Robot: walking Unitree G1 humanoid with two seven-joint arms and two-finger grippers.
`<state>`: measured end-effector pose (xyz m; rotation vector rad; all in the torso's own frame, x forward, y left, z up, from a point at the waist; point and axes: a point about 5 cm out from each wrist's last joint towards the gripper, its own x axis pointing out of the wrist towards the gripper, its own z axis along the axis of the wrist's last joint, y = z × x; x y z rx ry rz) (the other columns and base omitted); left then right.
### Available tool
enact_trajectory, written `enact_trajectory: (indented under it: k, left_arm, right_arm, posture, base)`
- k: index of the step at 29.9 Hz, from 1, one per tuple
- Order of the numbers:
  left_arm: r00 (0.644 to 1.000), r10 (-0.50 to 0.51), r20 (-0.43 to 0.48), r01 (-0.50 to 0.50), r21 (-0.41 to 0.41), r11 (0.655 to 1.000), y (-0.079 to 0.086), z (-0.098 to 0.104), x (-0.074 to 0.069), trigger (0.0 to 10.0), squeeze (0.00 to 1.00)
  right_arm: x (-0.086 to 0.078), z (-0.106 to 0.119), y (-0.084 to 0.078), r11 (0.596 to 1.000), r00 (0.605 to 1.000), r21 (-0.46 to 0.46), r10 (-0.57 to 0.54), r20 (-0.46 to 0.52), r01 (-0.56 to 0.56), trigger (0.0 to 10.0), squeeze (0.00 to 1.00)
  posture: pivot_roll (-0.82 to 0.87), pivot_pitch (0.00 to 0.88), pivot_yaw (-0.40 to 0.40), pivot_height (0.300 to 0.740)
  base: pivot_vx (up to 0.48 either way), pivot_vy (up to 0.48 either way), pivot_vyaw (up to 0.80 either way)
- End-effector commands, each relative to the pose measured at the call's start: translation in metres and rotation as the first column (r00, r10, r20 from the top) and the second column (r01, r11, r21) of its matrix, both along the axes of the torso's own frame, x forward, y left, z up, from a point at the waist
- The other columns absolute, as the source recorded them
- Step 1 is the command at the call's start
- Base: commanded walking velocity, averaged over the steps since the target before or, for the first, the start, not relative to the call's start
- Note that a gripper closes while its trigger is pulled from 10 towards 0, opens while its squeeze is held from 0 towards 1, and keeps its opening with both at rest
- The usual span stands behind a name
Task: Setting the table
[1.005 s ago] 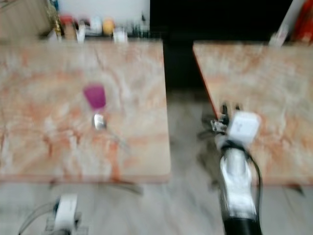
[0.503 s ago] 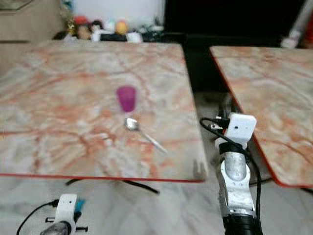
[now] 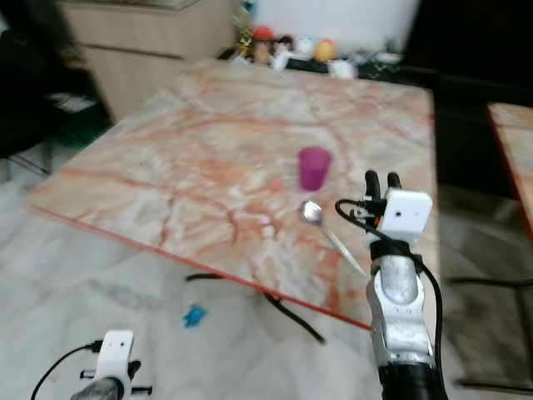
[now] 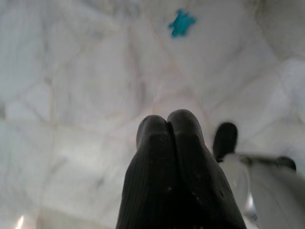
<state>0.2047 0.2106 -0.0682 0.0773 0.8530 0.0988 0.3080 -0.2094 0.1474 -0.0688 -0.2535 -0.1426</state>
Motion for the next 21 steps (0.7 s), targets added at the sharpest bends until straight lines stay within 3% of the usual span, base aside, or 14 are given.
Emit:
enact_trajectory:
  k: [1, 5, 12, 21]
  left_arm:
    - [1.0, -0.008, -0.009, 0.008, 0.002, 1.0, -0.0007, -0.0006, -0.0006, 10.0, 0.0]
    - [1.0, -0.007, -0.01, 0.007, -0.001, 1.0, -0.0017, -0.001, -0.0008, 10.0, 0.0]
    - [1.0, -0.005, -0.015, 0.005, -0.011, 1.0, -0.0028, -0.0019, -0.0019, 10.0, 0.0]
    - [1.0, -0.003, -0.014, 0.002, -0.021, 1.0, -0.002, -0.0024, -0.0034, 10.0, 0.0]
  right_arm:
    - [0.0006, 0.0049, -0.0016, 1.0, 1.0, 0.006, 0.0, 0.018, 0.0, 10.0, 0.0]
    - [0.0014, 0.0042, -0.0026, 1.0, 1.0, 0.007, 0.003, 0.011, -0.003, 10.0, 0.0]
    - [0.0055, 0.0039, -0.0115, 0.999, 0.999, 0.028, -0.037, -0.009, 0.037, 10.0, 0.0]
    - [0.0078, 0.0013, -0.0091, 0.997, 0.998, 0.052, -0.05, -0.026, 0.051, 10.0, 0.0]
  posture:
    - [0.05, 0.04, 0.003, 0.74]
    - [0.04, 0.046, 0.001, 0.74]
    - [0.05, 0.055, 0.0, 0.74]
    - [0.05, 0.055, -0.001, 0.74]
  base:
    - [0.0, 0.0, 0.8]
    - [0.0, 0.0, 0.66]
    - [0.0, 0.0, 0.0]
    - [0.027, 0.0, 0.0]
